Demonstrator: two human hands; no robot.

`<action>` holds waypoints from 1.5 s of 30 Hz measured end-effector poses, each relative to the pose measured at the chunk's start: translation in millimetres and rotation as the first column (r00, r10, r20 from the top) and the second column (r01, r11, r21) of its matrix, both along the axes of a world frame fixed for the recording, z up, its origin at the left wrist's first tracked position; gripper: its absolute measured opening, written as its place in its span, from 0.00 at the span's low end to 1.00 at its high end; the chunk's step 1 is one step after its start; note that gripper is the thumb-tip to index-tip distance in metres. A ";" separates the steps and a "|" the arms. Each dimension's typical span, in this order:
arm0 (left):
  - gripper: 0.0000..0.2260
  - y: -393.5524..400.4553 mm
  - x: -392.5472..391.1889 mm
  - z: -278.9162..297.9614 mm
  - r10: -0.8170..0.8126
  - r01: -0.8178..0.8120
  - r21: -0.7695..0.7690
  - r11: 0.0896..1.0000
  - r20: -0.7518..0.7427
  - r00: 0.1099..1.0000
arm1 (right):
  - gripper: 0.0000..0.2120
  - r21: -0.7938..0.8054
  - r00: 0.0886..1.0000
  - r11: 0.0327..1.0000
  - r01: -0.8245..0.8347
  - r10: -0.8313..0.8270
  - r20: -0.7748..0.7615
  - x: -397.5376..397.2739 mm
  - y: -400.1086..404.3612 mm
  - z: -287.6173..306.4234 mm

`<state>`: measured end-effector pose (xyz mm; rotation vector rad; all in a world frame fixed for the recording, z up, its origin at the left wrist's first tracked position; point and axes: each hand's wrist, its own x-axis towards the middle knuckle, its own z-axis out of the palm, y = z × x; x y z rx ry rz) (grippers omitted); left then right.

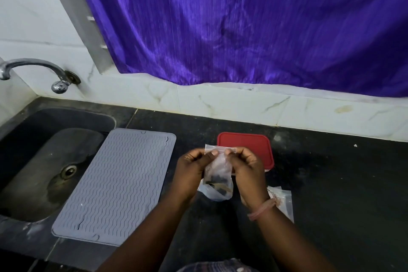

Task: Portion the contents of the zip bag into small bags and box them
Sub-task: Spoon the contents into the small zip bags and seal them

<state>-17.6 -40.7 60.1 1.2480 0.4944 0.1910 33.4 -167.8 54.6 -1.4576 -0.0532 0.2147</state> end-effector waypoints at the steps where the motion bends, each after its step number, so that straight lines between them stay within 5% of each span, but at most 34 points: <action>1: 0.06 -1.5 0.0 -0.2 0.003 -0.003 -0.008 1.000 0.001 1.000 | 0.05 0.018 0.999 1.000 0.023 -0.023 -0.023 -0.8 1.8 -0.3; 21: 0.05 -4.8 -3.4 8.6 -0.062 0.050 0.301 0.952 0.029 0.998 | 0.07 -0.040 0.989 0.991 -0.128 0.130 0.067 -8.5 4.5 1.7; 31: 0.04 1.9 0.3 -3.7 0.030 -0.028 0.237 0.971 -0.007 1.000 | 0.04 0.004 0.999 1.000 0.023 -0.023 -0.036 -1.8 -2.7 -7.6; 38: 0.06 -1.9 -2.4 -4.0 0.008 -0.008 0.055 0.998 0.004 1.000 | 0.06 0.097 0.995 0.993 0.064 -0.056 -0.085 -1.3 -7.2 -4.8; 45: 0.05 -3.9 -3.2 -6.7 0.035 -0.037 0.087 0.996 0.017 0.999 | 0.09 0.154 0.994 0.987 0.044 -0.027 -0.105 -0.4 -7.6 -2.3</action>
